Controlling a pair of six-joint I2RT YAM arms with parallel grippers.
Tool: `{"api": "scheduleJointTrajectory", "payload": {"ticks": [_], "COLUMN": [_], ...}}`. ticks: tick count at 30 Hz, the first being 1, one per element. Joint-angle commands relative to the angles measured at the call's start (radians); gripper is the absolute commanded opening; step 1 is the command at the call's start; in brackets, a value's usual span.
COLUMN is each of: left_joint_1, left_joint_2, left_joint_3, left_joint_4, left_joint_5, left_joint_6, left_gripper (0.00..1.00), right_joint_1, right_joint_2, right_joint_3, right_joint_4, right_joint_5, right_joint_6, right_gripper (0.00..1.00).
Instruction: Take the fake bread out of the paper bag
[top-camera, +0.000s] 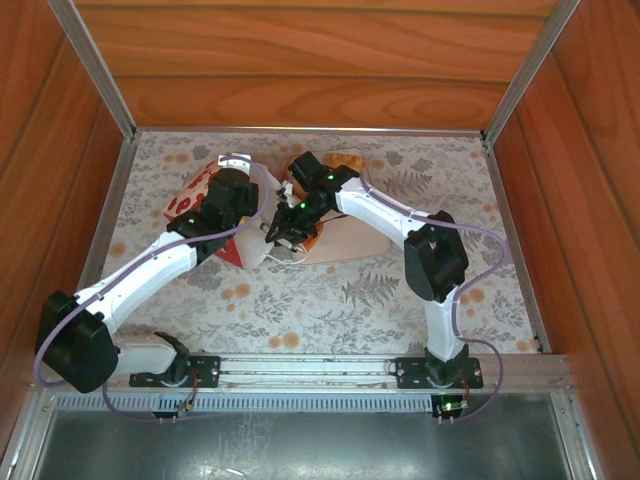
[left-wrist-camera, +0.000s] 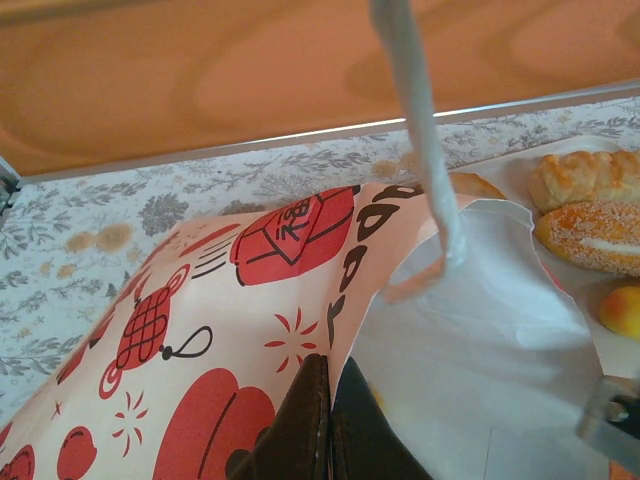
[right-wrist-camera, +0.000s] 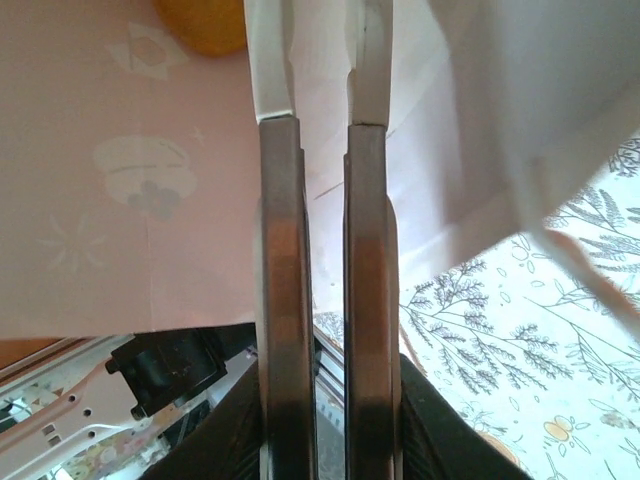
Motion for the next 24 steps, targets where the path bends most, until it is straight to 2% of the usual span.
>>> {"api": "scheduleJointTrajectory", "payload": {"ticks": [1, 16, 24], "left_joint_1": [-0.004, -0.004, -0.004], "left_joint_2": [-0.019, 0.004, 0.032], "left_joint_3": [-0.008, 0.018, 0.048], "left_joint_4": [0.020, 0.003, -0.020], "left_joint_5": [-0.034, -0.076, -0.109], "left_joint_6": [-0.011, -0.037, -0.051], "left_gripper": [0.00, 0.00, 0.00], "right_joint_1": [-0.005, -0.005, -0.005], "right_joint_2": [-0.058, -0.180, -0.296], "right_joint_3": [-0.019, -0.070, -0.131], "right_joint_4": [0.005, -0.022, -0.040], "right_joint_5": [0.019, 0.063, 0.089], "right_joint_6": [-0.018, -0.054, -0.059], "right_gripper": [0.14, 0.12, 0.12]}}
